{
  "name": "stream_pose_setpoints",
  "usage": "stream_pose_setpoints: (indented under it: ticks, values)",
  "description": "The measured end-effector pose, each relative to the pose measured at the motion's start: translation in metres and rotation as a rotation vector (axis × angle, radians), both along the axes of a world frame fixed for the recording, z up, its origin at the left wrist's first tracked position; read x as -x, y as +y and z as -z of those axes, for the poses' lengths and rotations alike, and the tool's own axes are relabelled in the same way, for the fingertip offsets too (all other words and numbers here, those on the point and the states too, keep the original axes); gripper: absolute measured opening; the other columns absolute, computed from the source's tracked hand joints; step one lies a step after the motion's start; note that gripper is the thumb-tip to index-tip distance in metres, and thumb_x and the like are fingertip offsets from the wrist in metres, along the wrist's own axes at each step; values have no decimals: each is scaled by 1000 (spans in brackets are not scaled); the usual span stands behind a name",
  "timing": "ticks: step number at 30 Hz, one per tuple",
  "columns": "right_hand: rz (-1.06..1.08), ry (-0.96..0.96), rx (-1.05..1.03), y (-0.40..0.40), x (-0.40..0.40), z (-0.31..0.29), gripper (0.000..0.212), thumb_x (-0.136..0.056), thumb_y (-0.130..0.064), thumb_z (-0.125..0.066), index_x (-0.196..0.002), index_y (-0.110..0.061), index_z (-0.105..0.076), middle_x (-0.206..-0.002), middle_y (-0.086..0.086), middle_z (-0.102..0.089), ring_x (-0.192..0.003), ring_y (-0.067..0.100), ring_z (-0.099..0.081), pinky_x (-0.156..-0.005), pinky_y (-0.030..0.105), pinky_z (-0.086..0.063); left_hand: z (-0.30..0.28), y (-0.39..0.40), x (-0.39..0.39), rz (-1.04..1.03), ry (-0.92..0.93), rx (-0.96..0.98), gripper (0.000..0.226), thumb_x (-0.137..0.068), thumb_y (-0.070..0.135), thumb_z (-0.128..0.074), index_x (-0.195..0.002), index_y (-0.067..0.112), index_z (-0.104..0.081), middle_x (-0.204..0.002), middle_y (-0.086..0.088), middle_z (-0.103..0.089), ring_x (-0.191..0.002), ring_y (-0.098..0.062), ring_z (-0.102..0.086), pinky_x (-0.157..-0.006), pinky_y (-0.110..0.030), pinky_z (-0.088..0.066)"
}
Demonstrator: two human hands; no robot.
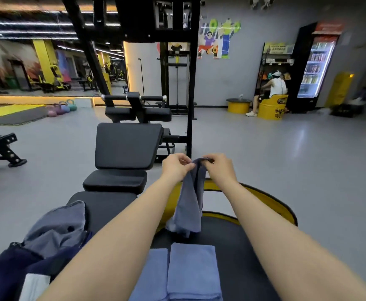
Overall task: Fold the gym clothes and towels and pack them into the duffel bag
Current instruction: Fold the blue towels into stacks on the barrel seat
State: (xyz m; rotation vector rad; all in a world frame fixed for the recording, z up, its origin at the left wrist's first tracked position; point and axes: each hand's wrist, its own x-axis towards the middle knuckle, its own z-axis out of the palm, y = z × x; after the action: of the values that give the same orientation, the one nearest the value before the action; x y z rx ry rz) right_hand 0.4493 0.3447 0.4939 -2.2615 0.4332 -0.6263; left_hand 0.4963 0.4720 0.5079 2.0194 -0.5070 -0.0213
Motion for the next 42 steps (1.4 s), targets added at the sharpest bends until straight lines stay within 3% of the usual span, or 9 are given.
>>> stream_pose_setpoints:
  ticks: [4,9,15,18,21,26,28,35,42]
  values:
    - [12,-104,45,6,21,-62,16,-90,-21,-57,-91,-27,-72,-98,2,-71,-96,23,-61,-72,28,-43,-61,11,21,29,-84,33,7,-87,15,-65,-93,12,-66,-88,-2,-61,-85,-15,-54,-75,-26,-45]
    - [1,-262,74,17,54,-131,17,-90,-21,-59,-95,-21,-75,-95,0,-72,-95,20,-62,-75,29,-46,-130,28,54,42,-237,96,7,-88,15,-65,-94,12,-65,-85,0,-60,-85,-13,-55,-73,-21,-44]
    - [-107,-388,109,37,104,-205,10,-91,-21,-62,-93,-18,-72,-89,2,-67,-88,19,-60,-65,24,-43,-200,46,100,85,-378,149,4,-90,19,-63,-93,16,-61,-84,6,-59,-78,-6,-54,-62,-15,-42]
    - [-207,-411,71,48,132,-233,18,-91,-20,-63,-107,-12,-69,-97,1,-65,-95,17,-59,-78,28,-53,-225,53,121,84,-430,172,6,-90,19,-62,-95,16,-61,-88,2,-61,-81,-9,-55,-62,-16,-43]
    - [-282,-422,87,57,157,-251,21,-90,-23,-65,-109,-15,-67,-99,-1,-64,-98,15,-57,-79,25,-49,-245,58,143,103,-484,195,10,-91,18,-61,-99,12,-62,-93,-3,-63,-86,-13,-57,-70,-20,-46]
    - [-234,-503,167,69,191,-267,13,-88,-19,-67,-99,-13,-71,-89,0,-64,-90,15,-57,-72,20,-44,-261,66,175,141,-535,216,6,-90,15,-61,-96,12,-62,-84,1,-60,-80,-9,-54,-63,-13,-42]
    - [-197,-543,187,71,202,-273,13,-87,-14,-68,-98,-8,-74,-87,2,-65,-92,19,-60,-76,23,-45,-262,71,185,152,-553,207,4,-90,14,-62,-94,13,-62,-84,2,-59,-83,-11,-55,-63,-13,-42]
    - [-42,-580,199,75,245,-271,17,-88,-14,-67,-101,-6,-74,-101,9,-71,-101,20,-60,-79,19,-38,-241,91,214,137,-600,-168,19,-91,14,-60,-109,11,-63,-100,-1,-59,-89,-13,-52,-72,-22,-40]
    - [52,-582,198,73,292,-261,20,-89,-18,-66,-105,-9,-74,-106,7,-72,-103,17,-60,-80,20,-42,-222,127,230,118,-499,-165,16,-89,14,-63,-104,10,-66,-91,0,-58,-89,-15,-54,-75,-26,-41]
